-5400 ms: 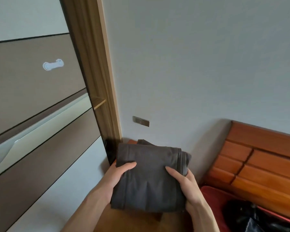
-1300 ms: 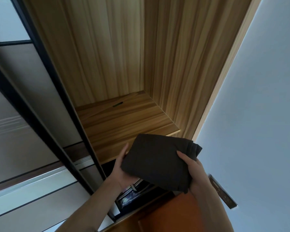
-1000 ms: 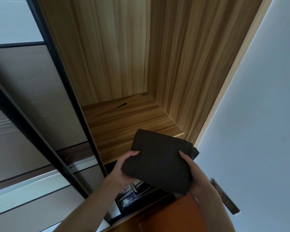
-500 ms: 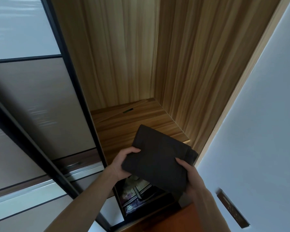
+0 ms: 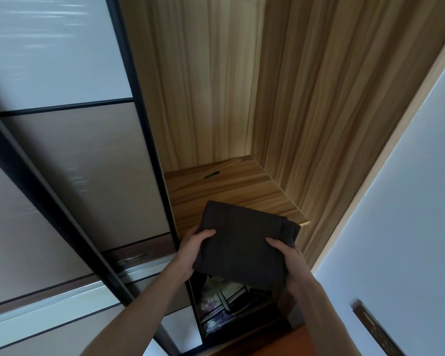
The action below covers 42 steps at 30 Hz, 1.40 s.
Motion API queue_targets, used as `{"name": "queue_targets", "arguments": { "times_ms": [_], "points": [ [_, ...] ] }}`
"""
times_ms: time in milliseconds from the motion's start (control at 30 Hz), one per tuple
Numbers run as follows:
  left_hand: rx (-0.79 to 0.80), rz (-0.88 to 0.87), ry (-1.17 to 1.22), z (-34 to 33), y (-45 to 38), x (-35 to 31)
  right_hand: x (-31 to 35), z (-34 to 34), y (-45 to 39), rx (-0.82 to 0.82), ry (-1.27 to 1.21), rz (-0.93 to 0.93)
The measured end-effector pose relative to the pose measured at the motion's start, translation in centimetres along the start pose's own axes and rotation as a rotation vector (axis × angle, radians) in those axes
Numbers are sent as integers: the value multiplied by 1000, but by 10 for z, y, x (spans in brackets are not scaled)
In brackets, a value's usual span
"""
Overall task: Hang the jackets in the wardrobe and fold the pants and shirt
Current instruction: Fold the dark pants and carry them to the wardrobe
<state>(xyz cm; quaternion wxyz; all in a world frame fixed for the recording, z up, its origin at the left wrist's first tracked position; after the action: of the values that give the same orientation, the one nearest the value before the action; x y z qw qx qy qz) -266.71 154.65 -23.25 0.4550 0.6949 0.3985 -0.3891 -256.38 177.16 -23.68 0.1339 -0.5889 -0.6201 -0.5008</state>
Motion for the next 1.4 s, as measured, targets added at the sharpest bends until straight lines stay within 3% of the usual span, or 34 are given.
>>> {"name": "queue_targets", "arguments": {
  "times_ms": [367, 1400],
  "points": [
    [-118, -60, 34, 43, 6, -4, -14, -25, -14, 14, 46, 7],
    [-128, -145, -27, 147, 41, -26, -81, -98, -20, -7, 109, -9]
  ]
}}
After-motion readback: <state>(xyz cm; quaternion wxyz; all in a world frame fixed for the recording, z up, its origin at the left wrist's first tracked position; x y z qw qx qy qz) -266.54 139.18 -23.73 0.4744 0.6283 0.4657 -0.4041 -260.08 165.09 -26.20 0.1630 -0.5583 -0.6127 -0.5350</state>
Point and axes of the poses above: each hand's wrist, its own y-axis away from the middle knuckle, its own z-axis out of the back of the hand, x = y × z, the point moved 9 cm from there along -y, towards the middle knuckle, and after that the axes turned 4 degrees about -z, right-handed, at the moved point
